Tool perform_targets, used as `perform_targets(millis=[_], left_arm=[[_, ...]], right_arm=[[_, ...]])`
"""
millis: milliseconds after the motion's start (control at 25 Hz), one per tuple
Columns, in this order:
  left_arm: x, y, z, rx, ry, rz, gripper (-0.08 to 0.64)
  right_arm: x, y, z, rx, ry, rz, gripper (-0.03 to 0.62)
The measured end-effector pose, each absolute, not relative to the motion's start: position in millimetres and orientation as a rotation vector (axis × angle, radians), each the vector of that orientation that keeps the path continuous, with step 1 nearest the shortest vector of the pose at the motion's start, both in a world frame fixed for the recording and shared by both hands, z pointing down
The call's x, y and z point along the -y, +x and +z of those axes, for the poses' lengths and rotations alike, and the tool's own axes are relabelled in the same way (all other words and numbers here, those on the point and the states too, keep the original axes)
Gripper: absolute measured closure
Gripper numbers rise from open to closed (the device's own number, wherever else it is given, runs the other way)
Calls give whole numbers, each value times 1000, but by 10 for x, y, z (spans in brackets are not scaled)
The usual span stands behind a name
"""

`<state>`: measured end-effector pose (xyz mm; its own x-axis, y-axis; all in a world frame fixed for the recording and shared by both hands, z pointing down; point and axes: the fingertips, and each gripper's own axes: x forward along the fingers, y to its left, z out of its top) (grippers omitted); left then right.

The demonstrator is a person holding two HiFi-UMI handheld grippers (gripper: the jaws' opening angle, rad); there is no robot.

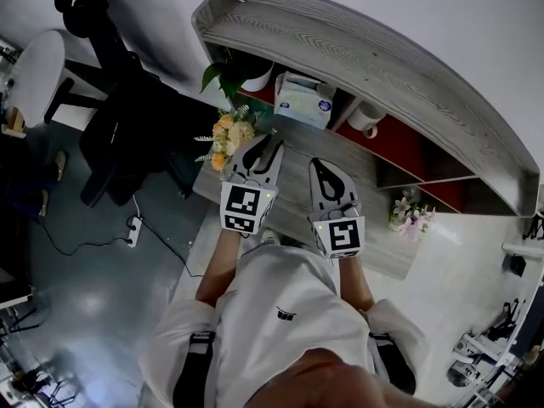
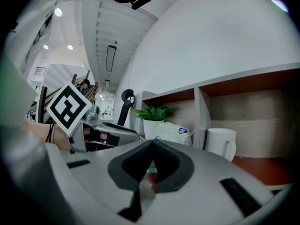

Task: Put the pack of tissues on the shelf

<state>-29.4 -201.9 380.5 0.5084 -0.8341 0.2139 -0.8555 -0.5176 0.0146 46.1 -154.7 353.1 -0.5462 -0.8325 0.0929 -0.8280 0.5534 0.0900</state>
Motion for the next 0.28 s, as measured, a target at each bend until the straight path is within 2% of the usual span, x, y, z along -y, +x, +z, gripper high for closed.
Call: perform_targets(millis=[280], left_arm=[[1926,-266,3769,1466,2640,274,448]], right_arm=[[1497,460,3531,2668,1442,-26,568]])
